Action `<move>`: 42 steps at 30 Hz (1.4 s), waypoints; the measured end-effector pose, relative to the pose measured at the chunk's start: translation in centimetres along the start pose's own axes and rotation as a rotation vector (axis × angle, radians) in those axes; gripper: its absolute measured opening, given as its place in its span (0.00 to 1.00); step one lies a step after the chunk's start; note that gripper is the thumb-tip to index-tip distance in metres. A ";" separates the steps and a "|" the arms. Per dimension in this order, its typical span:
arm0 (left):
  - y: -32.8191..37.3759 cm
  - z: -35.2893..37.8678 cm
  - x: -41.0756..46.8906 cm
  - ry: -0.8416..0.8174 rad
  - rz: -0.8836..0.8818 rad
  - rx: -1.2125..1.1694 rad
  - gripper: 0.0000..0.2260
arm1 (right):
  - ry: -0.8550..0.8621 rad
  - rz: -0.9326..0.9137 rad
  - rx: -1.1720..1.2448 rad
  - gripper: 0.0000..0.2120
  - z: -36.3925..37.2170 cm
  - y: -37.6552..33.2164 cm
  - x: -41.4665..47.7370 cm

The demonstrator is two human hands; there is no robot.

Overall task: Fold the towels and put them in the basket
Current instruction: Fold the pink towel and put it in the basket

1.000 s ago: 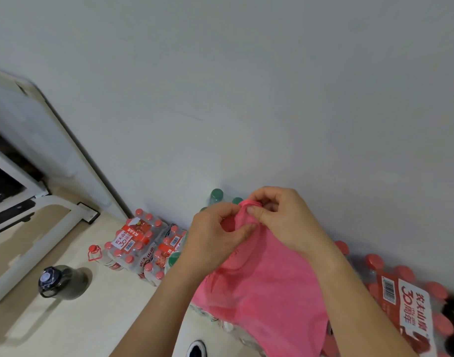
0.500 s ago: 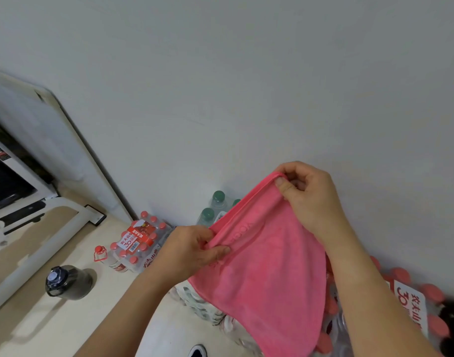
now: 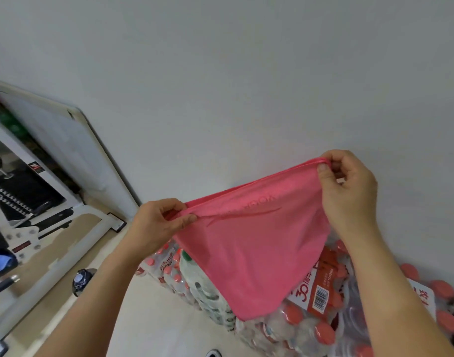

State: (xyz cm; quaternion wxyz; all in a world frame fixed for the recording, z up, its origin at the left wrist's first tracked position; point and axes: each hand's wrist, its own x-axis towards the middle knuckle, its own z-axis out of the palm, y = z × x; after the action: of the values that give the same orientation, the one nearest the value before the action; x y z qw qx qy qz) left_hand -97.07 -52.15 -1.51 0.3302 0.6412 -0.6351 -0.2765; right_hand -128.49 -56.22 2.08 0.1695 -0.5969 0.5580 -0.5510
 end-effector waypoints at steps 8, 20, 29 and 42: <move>5.2 -2.5 -1.1 0.151 0.069 -0.331 0.14 | -0.045 0.016 0.173 0.11 -7.3 -3.6 -1.5; 5.9 -3.7 3.7 -0.366 0.021 -0.097 0.25 | -0.195 0.333 0.188 0.09 -8.7 -2.1 0.8; 8.5 -3.9 4.0 0.231 0.337 -0.169 0.08 | -0.039 0.145 0.297 0.12 -11.2 -3.4 0.1; -9.6 6.6 -5.4 -0.174 0.321 0.415 0.12 | -0.583 -0.315 -0.584 0.18 -8.2 9.5 -20.8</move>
State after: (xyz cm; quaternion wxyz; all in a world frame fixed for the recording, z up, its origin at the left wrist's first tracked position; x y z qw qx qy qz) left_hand -96.32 -47.46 -13.48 0.1757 0.5599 -0.7977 -0.1387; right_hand -135.19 -38.18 -12.72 0.0582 -0.8280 0.5215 -0.1979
